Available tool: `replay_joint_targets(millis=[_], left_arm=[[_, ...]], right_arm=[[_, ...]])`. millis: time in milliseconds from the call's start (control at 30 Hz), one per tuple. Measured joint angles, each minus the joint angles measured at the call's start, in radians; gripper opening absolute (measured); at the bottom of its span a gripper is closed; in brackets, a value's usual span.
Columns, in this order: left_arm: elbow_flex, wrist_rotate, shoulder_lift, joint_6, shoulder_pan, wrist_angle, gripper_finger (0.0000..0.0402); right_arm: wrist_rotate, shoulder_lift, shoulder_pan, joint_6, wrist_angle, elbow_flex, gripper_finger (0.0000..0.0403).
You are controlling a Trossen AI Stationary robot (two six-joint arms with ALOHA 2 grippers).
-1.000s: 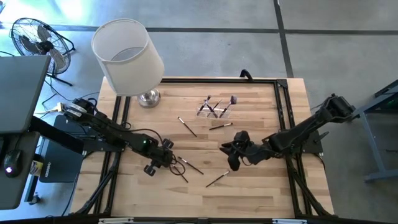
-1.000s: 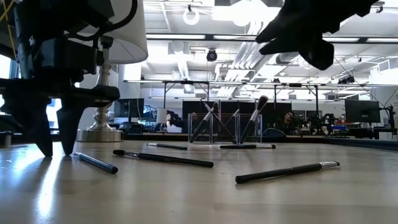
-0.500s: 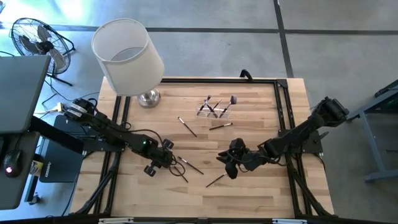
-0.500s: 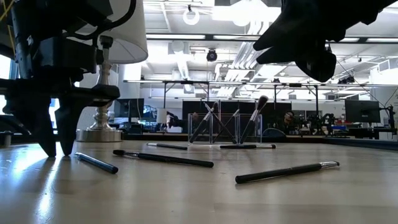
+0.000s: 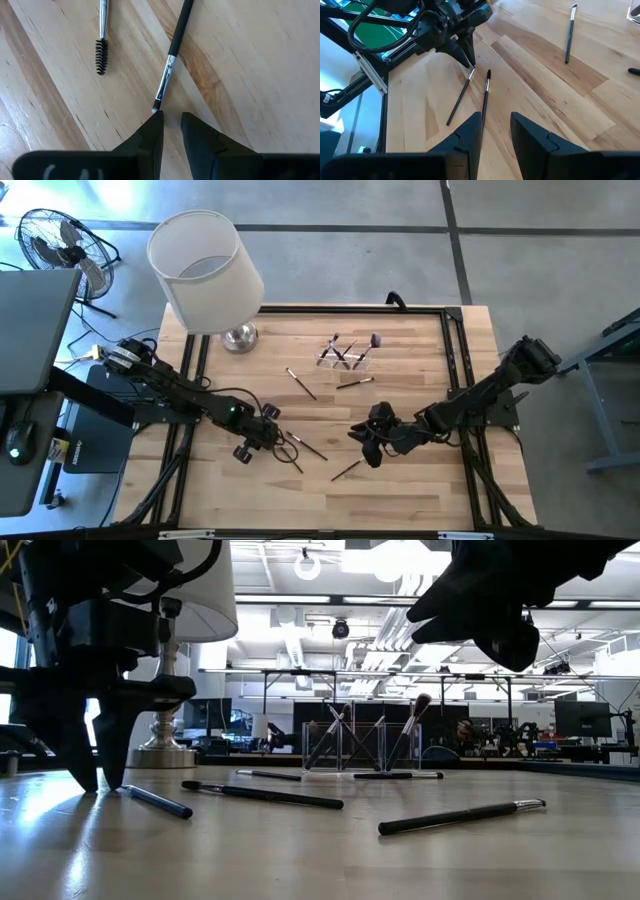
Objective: Put items in baskets/containers
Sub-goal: Put the eyeshadow brush into the transparent organizer
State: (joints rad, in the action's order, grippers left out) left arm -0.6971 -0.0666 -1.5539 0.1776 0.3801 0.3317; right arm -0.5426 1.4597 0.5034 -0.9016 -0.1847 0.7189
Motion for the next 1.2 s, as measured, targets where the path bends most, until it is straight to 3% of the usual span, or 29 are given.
replay_joint_targets(millis=[433, 600, 767, 1200], left_arm=[[-0.002, -0.065, 0.0, -0.031, 0.0, 0.017, 0.0151], [0.001, -0.076, 0.0, -0.026, 0.0, -0.017, 0.0165], [0.002, -0.03, -0.001, 0.006, -0.003, -0.041, 0.0158], [0.002, 0.038, -0.001, 0.002, -0.003, -0.086, 0.0087]], right_arm=[[0.003, 0.0, 0.0, 0.004, 0.0, 0.0, 0.0098], [0.008, 0.0, 0.0, 0.005, 0.0, 0.0, 0.0098], [0.008, -0.001, 0.0, 0.005, 0.001, 0.0, 0.0098], [0.008, -0.001, 0.0, 0.012, 0.001, 0.0, 0.0098]])
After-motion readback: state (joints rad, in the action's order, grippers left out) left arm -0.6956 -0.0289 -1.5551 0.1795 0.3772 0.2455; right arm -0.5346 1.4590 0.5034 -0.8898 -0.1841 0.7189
